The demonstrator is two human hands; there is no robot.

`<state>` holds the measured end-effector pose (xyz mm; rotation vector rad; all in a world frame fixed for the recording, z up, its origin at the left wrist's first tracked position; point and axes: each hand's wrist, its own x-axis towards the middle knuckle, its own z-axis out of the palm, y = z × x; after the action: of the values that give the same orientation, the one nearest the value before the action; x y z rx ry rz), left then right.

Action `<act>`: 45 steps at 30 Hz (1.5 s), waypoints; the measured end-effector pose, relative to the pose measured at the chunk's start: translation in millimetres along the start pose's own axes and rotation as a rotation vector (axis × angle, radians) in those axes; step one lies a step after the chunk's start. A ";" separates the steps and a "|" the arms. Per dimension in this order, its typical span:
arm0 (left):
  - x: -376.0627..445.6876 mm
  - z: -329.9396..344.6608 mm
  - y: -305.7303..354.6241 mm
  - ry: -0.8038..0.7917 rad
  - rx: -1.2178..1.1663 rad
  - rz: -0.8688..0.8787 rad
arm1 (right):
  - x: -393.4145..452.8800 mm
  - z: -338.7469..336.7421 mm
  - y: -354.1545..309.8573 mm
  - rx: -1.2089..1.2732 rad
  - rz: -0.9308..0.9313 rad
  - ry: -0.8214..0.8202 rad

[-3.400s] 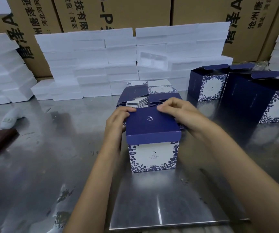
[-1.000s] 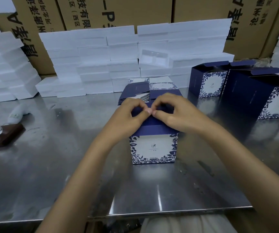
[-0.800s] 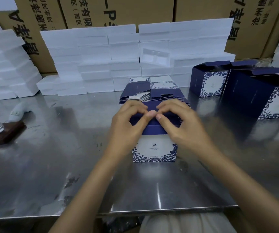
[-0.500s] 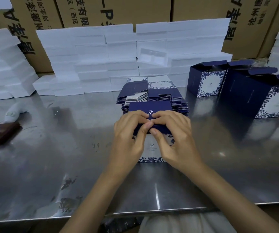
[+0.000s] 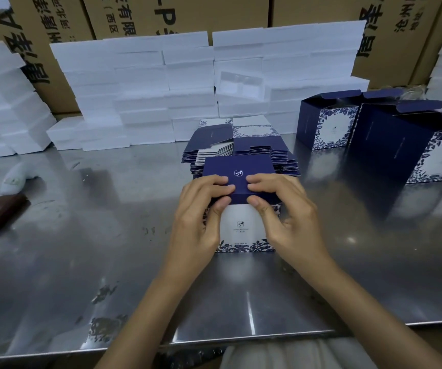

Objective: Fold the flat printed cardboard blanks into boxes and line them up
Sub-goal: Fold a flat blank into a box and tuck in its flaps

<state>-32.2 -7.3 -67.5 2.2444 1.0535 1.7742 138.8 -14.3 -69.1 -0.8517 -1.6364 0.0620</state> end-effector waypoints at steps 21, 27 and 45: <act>5.4 -7.9 4.9 -0.005 -0.435 -0.482 | -0.8 -23.7 -1.6 0.047 0.320 0.113; 13.9 49.4 37.1 -0.094 -0.372 -0.335 | -9.0 -45.9 4.5 -0.610 0.106 0.398; 132.2 252.0 16.7 -0.277 -0.127 -0.379 | 55.4 -100.5 161.2 -0.923 0.224 0.036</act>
<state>210.3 138.3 -31.4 1.9785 1.1721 1.2992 305.1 92.8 -73.4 -1.7142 -1.5054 -0.5903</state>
